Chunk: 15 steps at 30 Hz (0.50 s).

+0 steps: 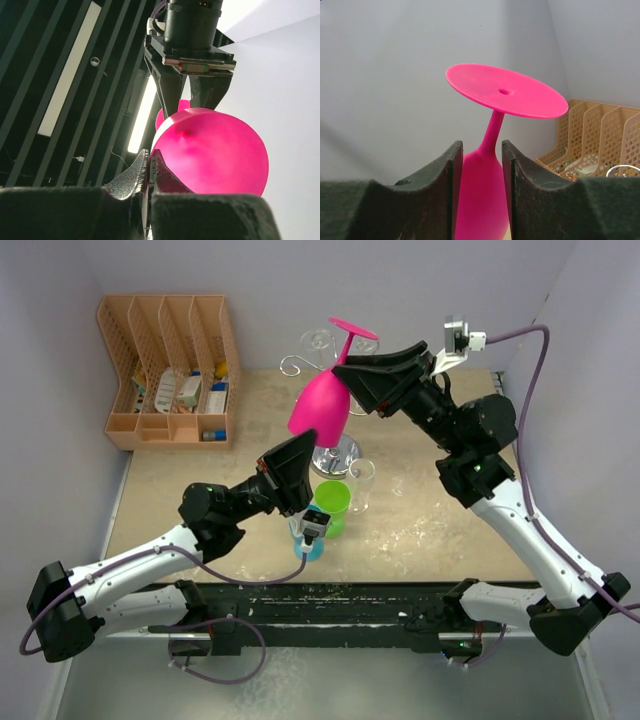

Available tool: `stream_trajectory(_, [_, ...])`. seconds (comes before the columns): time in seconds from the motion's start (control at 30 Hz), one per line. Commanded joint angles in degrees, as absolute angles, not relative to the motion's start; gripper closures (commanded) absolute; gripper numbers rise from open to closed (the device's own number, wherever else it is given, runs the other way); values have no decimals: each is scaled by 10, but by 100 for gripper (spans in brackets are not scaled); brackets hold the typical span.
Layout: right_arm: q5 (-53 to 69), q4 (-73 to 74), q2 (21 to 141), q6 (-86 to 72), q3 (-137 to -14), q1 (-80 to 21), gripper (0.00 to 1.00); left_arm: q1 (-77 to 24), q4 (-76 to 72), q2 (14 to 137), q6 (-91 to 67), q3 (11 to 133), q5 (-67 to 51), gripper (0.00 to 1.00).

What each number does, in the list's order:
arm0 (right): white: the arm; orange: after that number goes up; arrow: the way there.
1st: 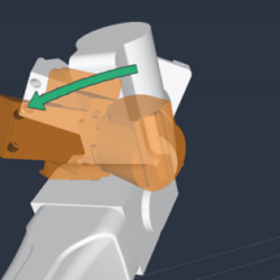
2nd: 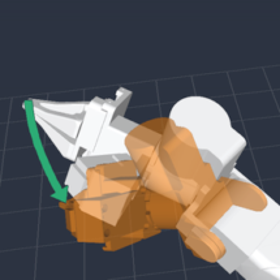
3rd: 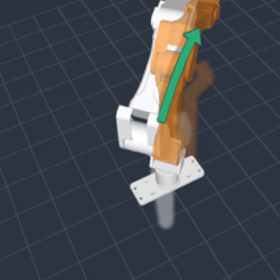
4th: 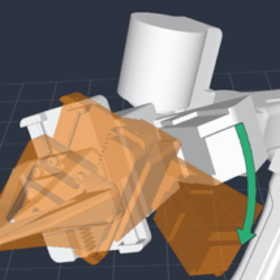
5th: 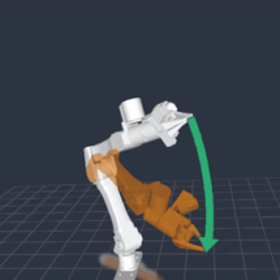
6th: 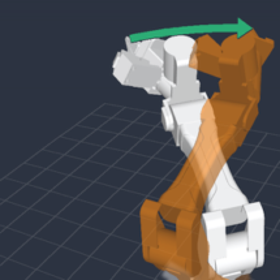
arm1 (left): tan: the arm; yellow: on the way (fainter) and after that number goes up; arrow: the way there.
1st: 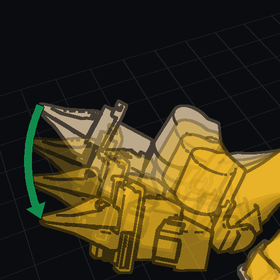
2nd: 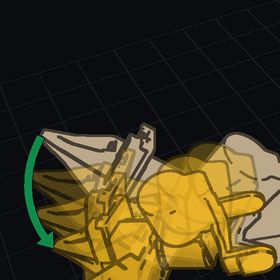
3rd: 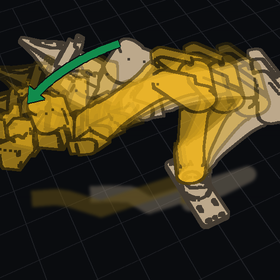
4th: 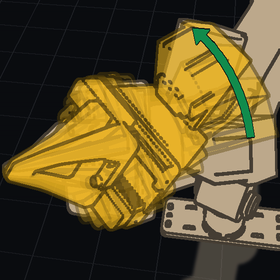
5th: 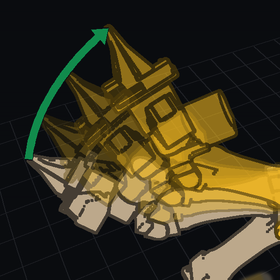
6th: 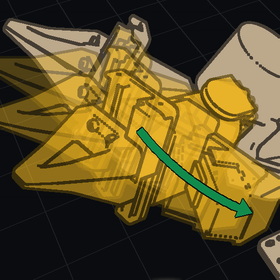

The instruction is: Place the wine glass upside down on the wine glass rack

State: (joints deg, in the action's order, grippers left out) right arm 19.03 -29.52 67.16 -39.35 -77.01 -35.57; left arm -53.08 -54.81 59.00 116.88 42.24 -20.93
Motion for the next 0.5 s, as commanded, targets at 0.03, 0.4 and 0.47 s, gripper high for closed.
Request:
stream_trajectory(0.03, [208,-352,677,-416,-786,-353,58,-536,-576,589,1188,424,-222,100])
stream_trajectory(0.4, [214,-370,682,-420,-780,-354,100,-536,-573,594,1190,430,-220,100])
stream_trajectory(0.47, [208,-372,681,-419,-778,-354,100,-536,-573,595,1190,430,-220,100])
